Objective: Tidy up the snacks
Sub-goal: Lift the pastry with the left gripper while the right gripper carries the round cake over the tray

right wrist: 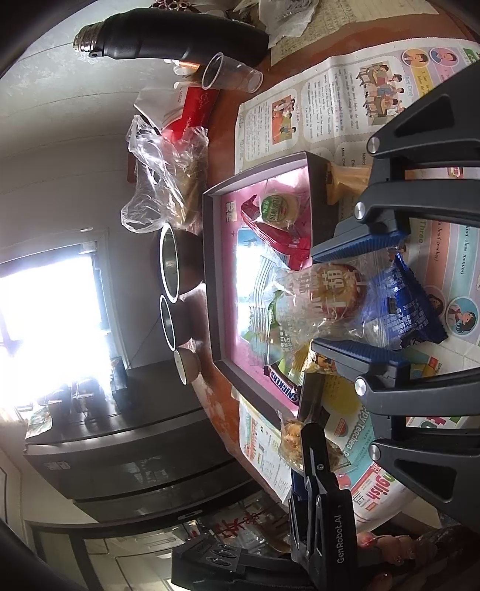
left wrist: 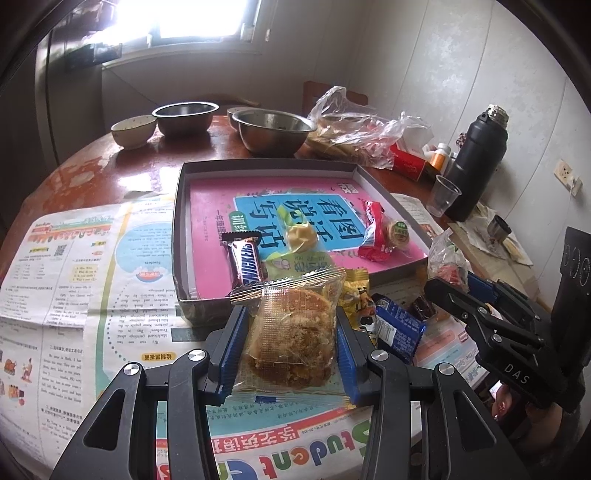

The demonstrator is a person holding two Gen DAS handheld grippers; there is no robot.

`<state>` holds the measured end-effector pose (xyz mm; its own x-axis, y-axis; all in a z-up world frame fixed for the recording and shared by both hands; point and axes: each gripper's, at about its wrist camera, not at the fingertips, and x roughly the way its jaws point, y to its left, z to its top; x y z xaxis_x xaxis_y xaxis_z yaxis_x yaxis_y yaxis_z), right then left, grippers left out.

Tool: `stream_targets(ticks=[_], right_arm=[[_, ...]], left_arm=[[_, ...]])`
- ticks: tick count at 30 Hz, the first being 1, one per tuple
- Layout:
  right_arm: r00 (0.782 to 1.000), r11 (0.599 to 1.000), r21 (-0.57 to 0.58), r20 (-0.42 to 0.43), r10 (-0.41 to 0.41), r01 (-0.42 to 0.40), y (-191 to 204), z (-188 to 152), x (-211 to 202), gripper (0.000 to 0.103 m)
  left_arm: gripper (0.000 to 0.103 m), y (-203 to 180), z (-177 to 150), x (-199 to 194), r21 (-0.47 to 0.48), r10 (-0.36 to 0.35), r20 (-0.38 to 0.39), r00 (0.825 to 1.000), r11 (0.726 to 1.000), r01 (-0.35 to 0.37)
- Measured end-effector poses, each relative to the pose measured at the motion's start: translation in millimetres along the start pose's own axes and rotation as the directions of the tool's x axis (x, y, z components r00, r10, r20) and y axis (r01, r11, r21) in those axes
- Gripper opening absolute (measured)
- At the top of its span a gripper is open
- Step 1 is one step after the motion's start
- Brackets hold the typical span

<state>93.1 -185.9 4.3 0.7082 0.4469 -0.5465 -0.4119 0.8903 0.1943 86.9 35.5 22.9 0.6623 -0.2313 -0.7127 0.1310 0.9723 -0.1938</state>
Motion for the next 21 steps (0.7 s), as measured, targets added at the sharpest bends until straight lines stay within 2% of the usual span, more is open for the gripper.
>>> stream_targets(ticks=[21], right_arm=[[0.999,0.999,0.033,0.042,-0.013,0.011,-8.5,14.8,-7.2,0.043]], left_arm=[[0.046,-1.9,11.0,-8.7,-0.014,-0.027,0.052,0.998,1.000,0.028]])
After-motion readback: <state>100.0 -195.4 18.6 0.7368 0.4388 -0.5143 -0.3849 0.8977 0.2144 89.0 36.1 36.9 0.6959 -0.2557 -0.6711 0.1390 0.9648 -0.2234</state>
